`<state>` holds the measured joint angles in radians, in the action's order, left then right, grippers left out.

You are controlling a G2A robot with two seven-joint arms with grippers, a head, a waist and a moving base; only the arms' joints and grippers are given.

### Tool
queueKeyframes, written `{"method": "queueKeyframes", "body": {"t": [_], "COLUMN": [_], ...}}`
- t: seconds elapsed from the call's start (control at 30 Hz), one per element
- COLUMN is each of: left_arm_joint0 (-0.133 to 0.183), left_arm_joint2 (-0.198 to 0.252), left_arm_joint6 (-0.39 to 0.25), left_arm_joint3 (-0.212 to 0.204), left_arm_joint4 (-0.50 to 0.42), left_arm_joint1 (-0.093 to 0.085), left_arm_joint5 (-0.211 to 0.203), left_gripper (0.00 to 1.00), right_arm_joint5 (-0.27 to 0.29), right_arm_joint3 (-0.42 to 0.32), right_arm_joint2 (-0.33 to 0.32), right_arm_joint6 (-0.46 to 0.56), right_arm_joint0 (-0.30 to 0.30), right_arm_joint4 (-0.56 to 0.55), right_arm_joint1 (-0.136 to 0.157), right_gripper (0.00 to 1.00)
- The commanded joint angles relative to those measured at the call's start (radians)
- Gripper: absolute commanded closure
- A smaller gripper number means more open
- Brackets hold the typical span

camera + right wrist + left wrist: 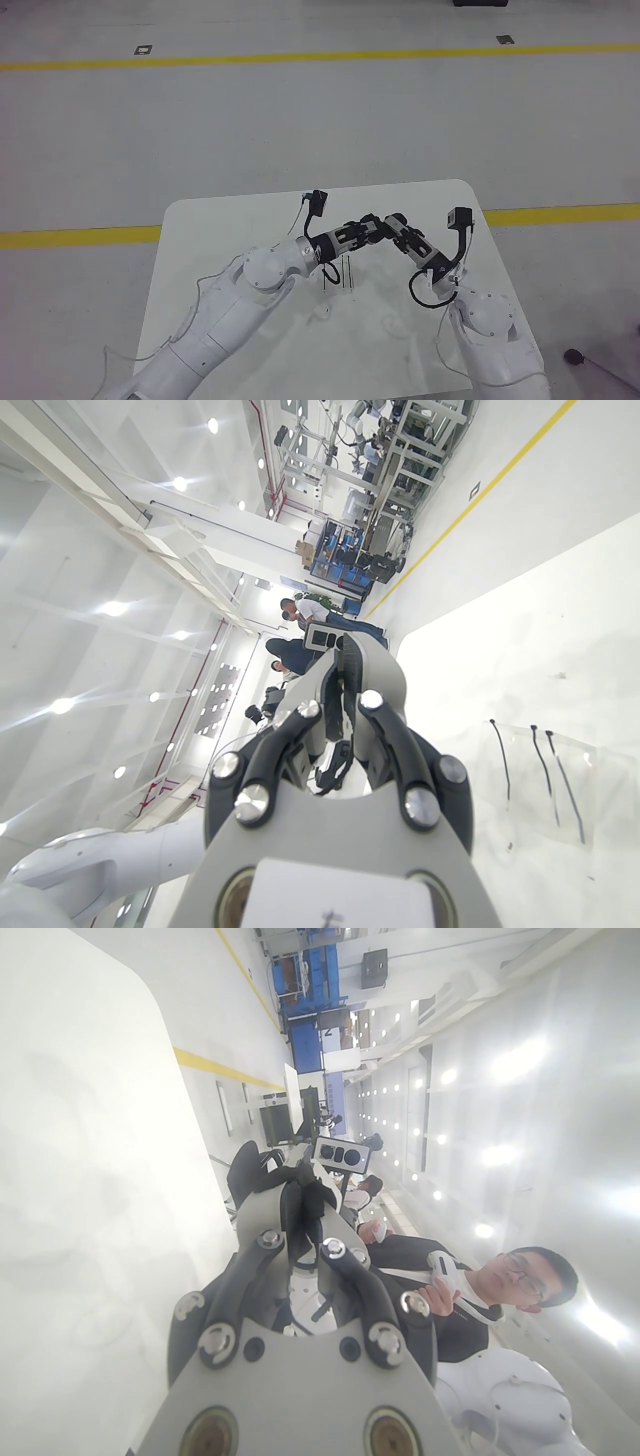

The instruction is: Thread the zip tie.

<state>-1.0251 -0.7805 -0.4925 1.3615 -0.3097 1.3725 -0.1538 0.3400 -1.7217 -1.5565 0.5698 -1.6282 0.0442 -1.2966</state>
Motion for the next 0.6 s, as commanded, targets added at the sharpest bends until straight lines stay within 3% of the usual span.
{"method": "queueKeyframes", "body": {"t": [0.0,0.13,0.17,0.2,0.23,0.57], "left_arm_joint0": [0.000,-0.001,-0.001,-0.001,-0.001,-0.007], "left_arm_joint2": [0.000,-0.001,-0.002,-0.002,-0.002,-0.015], "left_arm_joint6": [-0.001,-0.003,-0.004,-0.004,-0.004,0.004], "left_arm_joint3": [-0.001,-0.003,-0.003,-0.004,-0.004,-0.005], "left_arm_joint4": [-0.002,-0.005,-0.005,-0.005,-0.005,0.002], "left_arm_joint1": [0.000,0.001,0.001,0.001,0.001,-0.001], "left_arm_joint5": [-0.001,-0.004,-0.004,-0.004,-0.005,-0.008], "left_gripper": [1.00,1.00,1.00,1.00,1.00,1.00], "right_arm_joint5": [0.000,0.000,0.000,0.000,0.000,0.000], "right_arm_joint3": [0.000,0.000,-0.001,-0.001,-0.001,-0.007], "right_arm_joint2": [0.001,0.001,0.001,0.001,0.001,-0.014], "right_arm_joint6": [0.000,0.001,0.000,-0.002,-0.003,-0.023], "right_arm_joint0": [0.001,0.002,0.002,0.002,0.001,-0.002], "right_arm_joint4": [0.000,-0.001,-0.001,-0.001,-0.001,0.002], "right_arm_joint1": [0.000,0.001,0.001,0.001,0.001,0.003], "right_gripper": [1.00,1.00,0.65,0.38,0.02,0.00]}}
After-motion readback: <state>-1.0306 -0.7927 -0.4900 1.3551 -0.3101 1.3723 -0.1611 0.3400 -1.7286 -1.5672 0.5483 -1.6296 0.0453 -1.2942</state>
